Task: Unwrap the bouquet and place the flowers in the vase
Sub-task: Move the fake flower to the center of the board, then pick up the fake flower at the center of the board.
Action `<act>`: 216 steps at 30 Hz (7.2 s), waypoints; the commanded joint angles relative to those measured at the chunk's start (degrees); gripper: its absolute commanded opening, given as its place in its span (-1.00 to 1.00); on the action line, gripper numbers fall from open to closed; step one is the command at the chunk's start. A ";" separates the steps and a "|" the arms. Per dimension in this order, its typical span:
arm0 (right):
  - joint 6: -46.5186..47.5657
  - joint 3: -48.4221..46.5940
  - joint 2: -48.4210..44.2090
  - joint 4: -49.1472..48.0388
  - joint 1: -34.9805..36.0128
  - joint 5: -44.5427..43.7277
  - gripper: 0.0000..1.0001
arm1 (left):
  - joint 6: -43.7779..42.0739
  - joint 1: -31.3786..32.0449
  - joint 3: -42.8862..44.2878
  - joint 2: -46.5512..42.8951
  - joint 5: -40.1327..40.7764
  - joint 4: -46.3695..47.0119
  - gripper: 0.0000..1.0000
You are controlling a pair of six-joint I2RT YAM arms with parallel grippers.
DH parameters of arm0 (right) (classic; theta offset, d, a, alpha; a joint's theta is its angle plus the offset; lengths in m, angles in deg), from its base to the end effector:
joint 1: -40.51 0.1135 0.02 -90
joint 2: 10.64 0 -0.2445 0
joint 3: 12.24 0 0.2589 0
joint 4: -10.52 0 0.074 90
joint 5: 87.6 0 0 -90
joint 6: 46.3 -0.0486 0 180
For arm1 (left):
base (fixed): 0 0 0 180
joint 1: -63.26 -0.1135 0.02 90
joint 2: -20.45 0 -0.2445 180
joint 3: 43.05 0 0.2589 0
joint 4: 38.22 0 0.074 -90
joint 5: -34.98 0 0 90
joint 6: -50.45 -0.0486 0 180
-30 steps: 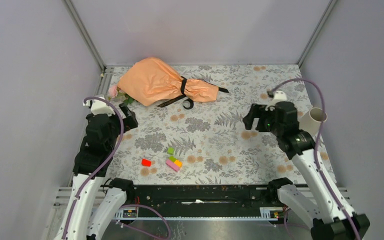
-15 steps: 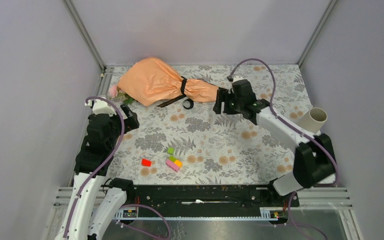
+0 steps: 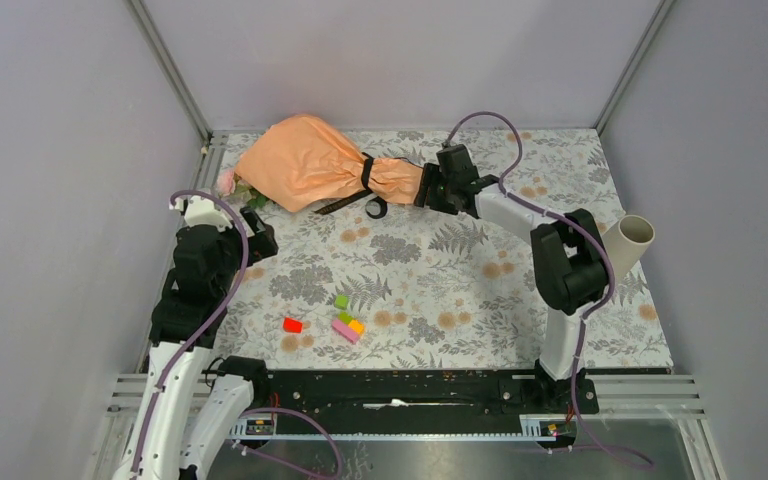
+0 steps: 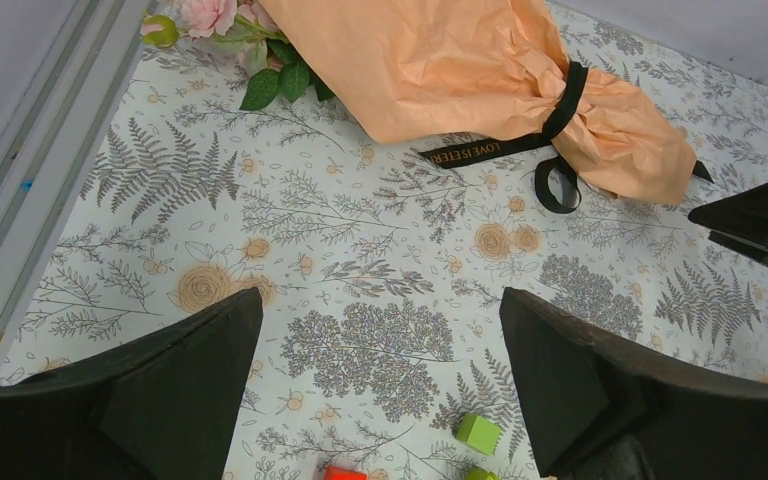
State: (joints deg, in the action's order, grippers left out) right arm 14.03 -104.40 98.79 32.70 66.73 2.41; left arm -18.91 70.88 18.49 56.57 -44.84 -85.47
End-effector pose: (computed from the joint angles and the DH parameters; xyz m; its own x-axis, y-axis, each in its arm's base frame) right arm 0.3976 0.1958 0.1893 -0.7141 0.2001 -0.6709 -0.1018 0.9184 0.3823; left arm 0.1691 -0.0140 0.3235 -0.3336 -0.3054 -0.8919 -0.1600 0.9507 -0.2657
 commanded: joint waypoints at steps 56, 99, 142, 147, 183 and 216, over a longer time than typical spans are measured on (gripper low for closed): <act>-13.42 41.48 -21.57 -24.47 10.58 -2.15 -1.00 | 0.98 -3.75 -0.42 3.12 -9.91 2.81 0.98; 39.88 -28.44 15.54 23.00 16.57 1.05 1.00 | 1.68 -5.51 -0.85 -0.79 -8.31 3.70 0.98; 19.86 -15.64 4.41 10.10 20.28 11.55 -1.00 | 2.03 -6.30 -1.47 0.10 -14.63 5.72 0.98; 13.22 -6.19 -3.23 0.53 20.27 16.18 -1.00 | 4.40 -6.21 -2.54 -0.17 -19.90 8.10 0.98; -10.05 15.75 -29.99 -38.57 20.48 44.79 -1.00 | 38.26 14.55 -20.25 -5.90 -37.23 56.93 0.98; -11.67 19.81 -32.17 -40.62 21.59 52.99 -1.00 | 33.24 24.99 -21.41 -3.17 -20.79 59.84 0.14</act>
State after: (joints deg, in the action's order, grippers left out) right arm 0.52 -84.44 69.11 -4.59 86.86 50.12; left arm 16.85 96.02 -4.22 53.99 -71.14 -26.80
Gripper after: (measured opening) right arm 0.124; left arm 0.594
